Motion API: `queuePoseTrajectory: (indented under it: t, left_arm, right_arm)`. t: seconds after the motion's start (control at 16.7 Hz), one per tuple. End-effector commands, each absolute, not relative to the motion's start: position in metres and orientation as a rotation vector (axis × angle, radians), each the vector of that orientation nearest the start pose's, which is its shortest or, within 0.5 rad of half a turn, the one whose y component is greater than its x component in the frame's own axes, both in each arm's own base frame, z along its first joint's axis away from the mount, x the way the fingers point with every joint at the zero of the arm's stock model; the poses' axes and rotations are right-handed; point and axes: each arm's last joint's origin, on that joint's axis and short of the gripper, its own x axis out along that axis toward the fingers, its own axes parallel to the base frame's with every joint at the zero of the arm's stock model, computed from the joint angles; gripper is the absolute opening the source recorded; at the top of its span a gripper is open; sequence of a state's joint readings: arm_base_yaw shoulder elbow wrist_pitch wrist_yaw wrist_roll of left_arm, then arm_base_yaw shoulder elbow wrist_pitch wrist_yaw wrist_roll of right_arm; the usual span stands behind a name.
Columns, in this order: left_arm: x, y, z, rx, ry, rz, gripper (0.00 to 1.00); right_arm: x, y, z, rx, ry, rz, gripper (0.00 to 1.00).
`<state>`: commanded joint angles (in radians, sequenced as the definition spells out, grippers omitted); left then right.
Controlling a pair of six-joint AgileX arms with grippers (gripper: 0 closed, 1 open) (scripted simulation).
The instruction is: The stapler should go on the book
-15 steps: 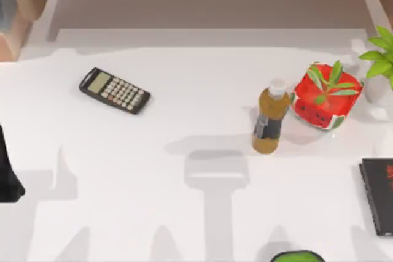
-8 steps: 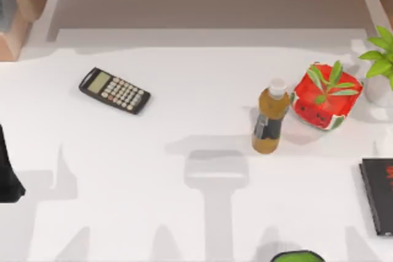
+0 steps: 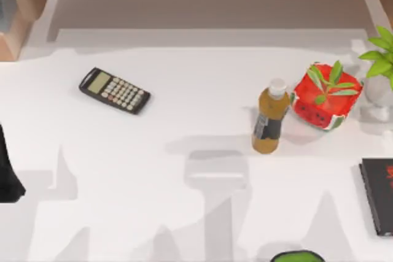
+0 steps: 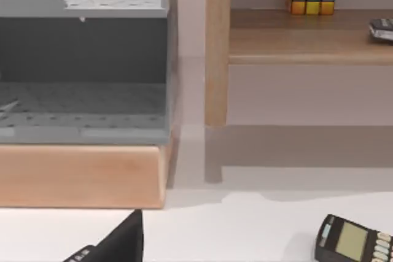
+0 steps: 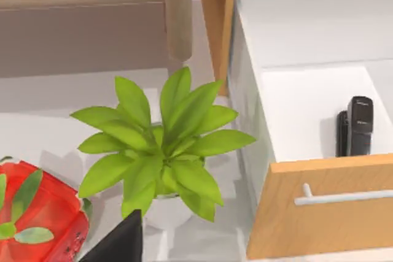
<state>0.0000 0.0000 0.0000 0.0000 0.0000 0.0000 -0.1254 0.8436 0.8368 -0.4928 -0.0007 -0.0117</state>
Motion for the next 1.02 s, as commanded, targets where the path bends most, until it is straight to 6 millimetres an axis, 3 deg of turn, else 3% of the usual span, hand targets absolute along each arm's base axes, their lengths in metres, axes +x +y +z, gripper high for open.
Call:
queuePoseTrajectory:
  t: [0.18,0.36,0.48,0.66,0.84,1.02]
  left_arm:
    - [0.106,-0.001,0.160,0.000,0.000,0.000,1.00]
    - [0.106,-0.001,0.160,0.000,0.000,0.000,1.00]
    - [0.106,-0.001,0.160,0.000,0.000,0.000,1.00]
    - [0.106,-0.001,0.160,0.000,0.000,0.000,1.00]
    - [0.106,-0.001,0.160,0.000,0.000,0.000,1.00]
    - [0.106,-0.001,0.160,0.000,0.000,0.000,1.00]
  right_arm:
    - [0.244,-0.043,0.337,0.039,0.695,-0.166,1.00]
    - [0.316,-0.073,0.337,0.075,0.902,-0.209,1.00]
    - [0.361,-0.097,0.321,0.104,1.036,-0.232,1.00]
    - [0.414,-0.132,0.281,0.149,1.218,-0.256,1.00]
    - [0.448,-0.159,0.235,0.190,1.360,-0.265,1.00]
    - [0.468,-0.173,0.201,0.216,1.438,-0.261,1.00]
